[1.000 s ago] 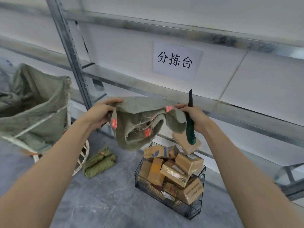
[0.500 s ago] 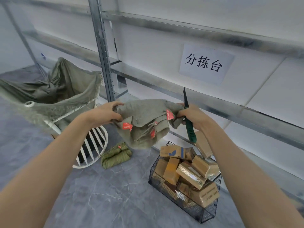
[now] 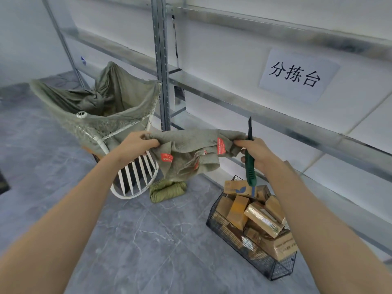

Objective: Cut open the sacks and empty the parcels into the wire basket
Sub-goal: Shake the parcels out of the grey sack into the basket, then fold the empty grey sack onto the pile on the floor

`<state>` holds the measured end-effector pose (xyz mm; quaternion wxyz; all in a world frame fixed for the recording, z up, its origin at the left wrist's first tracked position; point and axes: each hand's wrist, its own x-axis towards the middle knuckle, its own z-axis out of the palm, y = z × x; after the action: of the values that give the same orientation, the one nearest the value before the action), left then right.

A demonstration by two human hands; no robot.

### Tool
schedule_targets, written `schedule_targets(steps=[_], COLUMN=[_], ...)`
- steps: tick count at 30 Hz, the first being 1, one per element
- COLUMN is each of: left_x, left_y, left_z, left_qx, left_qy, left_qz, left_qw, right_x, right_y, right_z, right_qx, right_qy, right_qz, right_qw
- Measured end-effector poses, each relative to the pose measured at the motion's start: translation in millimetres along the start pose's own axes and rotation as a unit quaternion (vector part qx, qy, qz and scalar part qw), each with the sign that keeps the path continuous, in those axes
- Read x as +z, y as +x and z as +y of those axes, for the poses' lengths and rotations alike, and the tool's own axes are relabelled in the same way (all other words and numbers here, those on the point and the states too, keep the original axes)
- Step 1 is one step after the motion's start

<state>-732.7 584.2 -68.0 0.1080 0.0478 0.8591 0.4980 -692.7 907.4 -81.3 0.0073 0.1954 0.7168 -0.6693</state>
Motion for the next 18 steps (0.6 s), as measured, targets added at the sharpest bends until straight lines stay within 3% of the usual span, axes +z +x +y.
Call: schedule_targets(steps=[3, 8, 14, 18], left_x=[-2.2, 0.0, 3.5, 3.0], left_y=[-2.5, 2.8, 33.5, 70.1], left_z=[-6.4, -16.0, -43.3, -58.2], left_qx=[-0.016, -0.041, -0.058, -0.065], left_qy=[-0.061, -0.134, -0.032, -0.053], left_qz=[0.039, 0.010, 0.043, 0.057], left_qw=[0.997, 0.990, 0.997, 0.995], right_x=[11.9, 22.0, 30.1, 41.6], right_y=[0.1, 10.9, 49.5, 99.5], right_z=[0.2, 2.2, 19.8, 25.5], right_qx=[0.008, 0.016, 0.031, 0.049], right_qy=[0.000, -0.021, -0.035, -0.062], right_qz=[0.004, 0.018, -0.003, -0.009], right_qw=[1.000, 1.000, 0.999, 0.997])
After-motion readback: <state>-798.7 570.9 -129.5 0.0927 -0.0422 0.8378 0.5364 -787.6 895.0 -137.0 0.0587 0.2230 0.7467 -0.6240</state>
